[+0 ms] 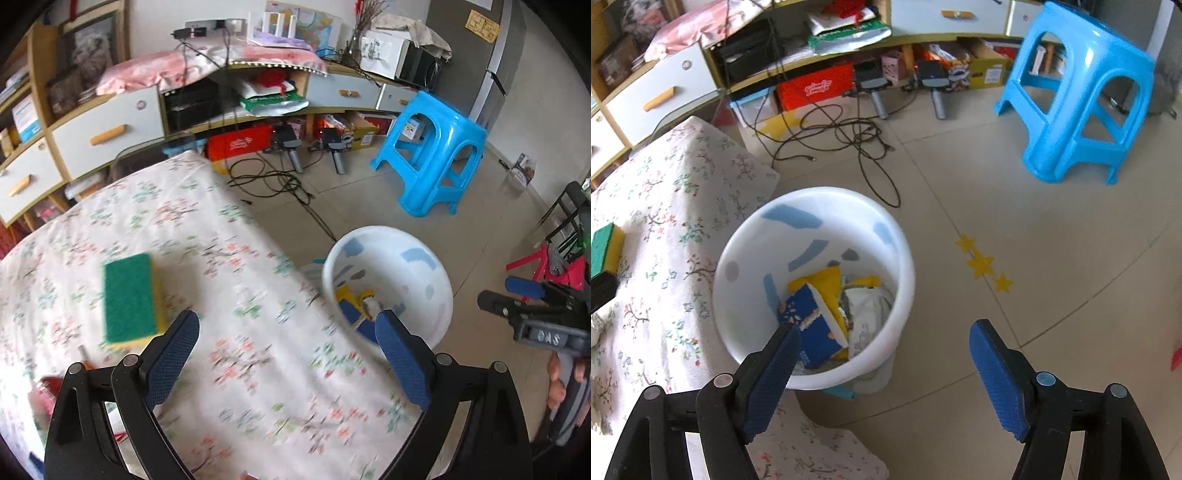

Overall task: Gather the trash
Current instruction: 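Drop the blue cracker box into the white bin with the left gripper, then grasp a white yogurt bottle with the right gripper while the left gripper grasps another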

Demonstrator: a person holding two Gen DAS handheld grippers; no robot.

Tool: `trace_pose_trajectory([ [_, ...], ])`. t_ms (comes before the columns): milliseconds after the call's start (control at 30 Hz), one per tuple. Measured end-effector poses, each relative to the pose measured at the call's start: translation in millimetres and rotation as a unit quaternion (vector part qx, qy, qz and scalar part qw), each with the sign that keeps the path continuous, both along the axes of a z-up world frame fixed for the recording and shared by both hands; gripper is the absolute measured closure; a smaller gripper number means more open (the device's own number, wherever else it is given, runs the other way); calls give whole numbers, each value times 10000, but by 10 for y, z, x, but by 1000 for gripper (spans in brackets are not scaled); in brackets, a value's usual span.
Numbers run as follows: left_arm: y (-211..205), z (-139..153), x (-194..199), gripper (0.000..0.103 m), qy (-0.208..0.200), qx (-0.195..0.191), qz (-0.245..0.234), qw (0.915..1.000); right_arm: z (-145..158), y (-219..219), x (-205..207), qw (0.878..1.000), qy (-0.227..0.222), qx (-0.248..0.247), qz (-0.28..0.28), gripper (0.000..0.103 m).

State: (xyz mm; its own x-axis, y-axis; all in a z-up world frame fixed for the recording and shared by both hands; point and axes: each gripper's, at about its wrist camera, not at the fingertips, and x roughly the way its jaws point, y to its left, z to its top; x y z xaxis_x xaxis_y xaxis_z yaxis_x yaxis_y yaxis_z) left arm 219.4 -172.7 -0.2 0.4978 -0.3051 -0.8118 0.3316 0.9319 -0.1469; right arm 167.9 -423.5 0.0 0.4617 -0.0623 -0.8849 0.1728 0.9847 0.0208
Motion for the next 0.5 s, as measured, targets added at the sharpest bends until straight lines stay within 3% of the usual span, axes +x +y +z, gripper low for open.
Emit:
trace_pose_trajectory([
  [233, 657, 202, -341, 5, -170, 173, 212, 9995, 32, 298, 21, 9992, -3, 357, 183, 21],
  [500, 1717, 138, -569, 3, -62, 610, 1082, 9922, -6, 918, 89, 9970, 97, 179, 744, 21],
])
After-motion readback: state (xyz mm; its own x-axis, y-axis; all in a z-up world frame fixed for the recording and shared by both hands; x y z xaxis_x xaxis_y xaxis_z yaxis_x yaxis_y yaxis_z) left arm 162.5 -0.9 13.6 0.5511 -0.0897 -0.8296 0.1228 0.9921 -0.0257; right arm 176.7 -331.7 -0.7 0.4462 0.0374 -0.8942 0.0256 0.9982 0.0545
